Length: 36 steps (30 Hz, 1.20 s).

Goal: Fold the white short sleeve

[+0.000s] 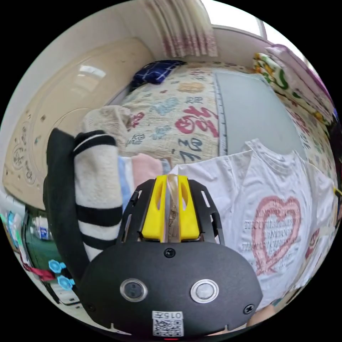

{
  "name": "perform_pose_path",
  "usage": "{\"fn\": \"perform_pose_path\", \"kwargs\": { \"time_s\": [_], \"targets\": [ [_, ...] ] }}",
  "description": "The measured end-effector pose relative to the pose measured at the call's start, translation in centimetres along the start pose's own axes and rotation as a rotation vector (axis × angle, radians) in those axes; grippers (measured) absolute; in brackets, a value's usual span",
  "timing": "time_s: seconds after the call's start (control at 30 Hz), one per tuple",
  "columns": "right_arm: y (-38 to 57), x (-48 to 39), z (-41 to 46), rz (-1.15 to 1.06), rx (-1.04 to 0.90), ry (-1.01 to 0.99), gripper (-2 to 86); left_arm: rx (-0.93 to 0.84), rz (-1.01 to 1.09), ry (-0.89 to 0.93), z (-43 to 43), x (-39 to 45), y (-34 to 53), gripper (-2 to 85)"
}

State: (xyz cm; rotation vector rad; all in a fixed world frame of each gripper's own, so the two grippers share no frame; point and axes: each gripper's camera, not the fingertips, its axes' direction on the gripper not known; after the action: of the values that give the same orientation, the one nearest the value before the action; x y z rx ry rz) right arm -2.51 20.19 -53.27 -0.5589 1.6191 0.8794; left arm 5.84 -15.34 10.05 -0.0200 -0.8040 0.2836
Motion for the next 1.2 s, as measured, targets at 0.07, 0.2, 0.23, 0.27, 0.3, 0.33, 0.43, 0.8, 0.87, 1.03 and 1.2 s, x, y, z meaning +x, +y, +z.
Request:
{"fn": "perform_pose_path", "kwargs": {
  "time_s": [0.07,0.2,0.23,0.27,0.3,0.33,0.43,0.8,0.87,1.03,1.2],
  "targets": [
    [-1.1,3.5,1.8,0.098,-0.065,0.033,4.5,0.018,-0.042,0.026,-0.2,-0.2,-0.1,6.4],
    [-2.8,0.6,2.6,0.043,0.033,-0.114,5.2,0.084,0.062,0.197,0.0,4.6,-0.2,6.0],
    [-3.8,-2.3,3.4,-0.022,0.036,-0.178,5.1,0.074,0.125,0.280,1.0,6.6,-0.8,5.6],
    [-4.4,-3.8,3.9,-0.051,0.034,-0.209,5.0,0.063,0.149,0.315,1.7,7.5,-1.2,5.3],
    [-5.7,-7.0,5.1,-0.109,0.024,-0.278,4.7,0.027,0.189,0.377,3.2,9.3,-2.3,4.8],
    [-7.2,-10.1,6.3,-0.152,0.004,-0.333,4.3,-0.004,0.203,0.415,4.8,10.8,-3.5,4.7],
    [-10.6,-17.5,8.4,-0.267,-0.007,-0.338,3.1,-0.051,0.215,0.445,8.8,13.2,-6.7,4.7],
    [-20.1,-25.3,11.0,-0.364,-0.075,-0.116,-0.9,-0.130,0.223,0.419,18.5,13.3,-13.2,2.7],
    [-21.7,-25.2,10.2,-0.353,-0.077,-0.127,-1.0,-0.120,0.203,0.435,19.7,12.7,-13.7,2.3],
    [-25.9,-26.6,6.5,-0.372,-0.073,-0.081,-0.9,-0.156,0.216,0.447,23.2,11.7,-16.5,1.6],
    [-27.8,-25.4,-1.4,-0.309,0.005,-0.193,-0.5,-0.096,0.203,0.516,22.5,8.9,-16.3,1.5]
  ]
}}
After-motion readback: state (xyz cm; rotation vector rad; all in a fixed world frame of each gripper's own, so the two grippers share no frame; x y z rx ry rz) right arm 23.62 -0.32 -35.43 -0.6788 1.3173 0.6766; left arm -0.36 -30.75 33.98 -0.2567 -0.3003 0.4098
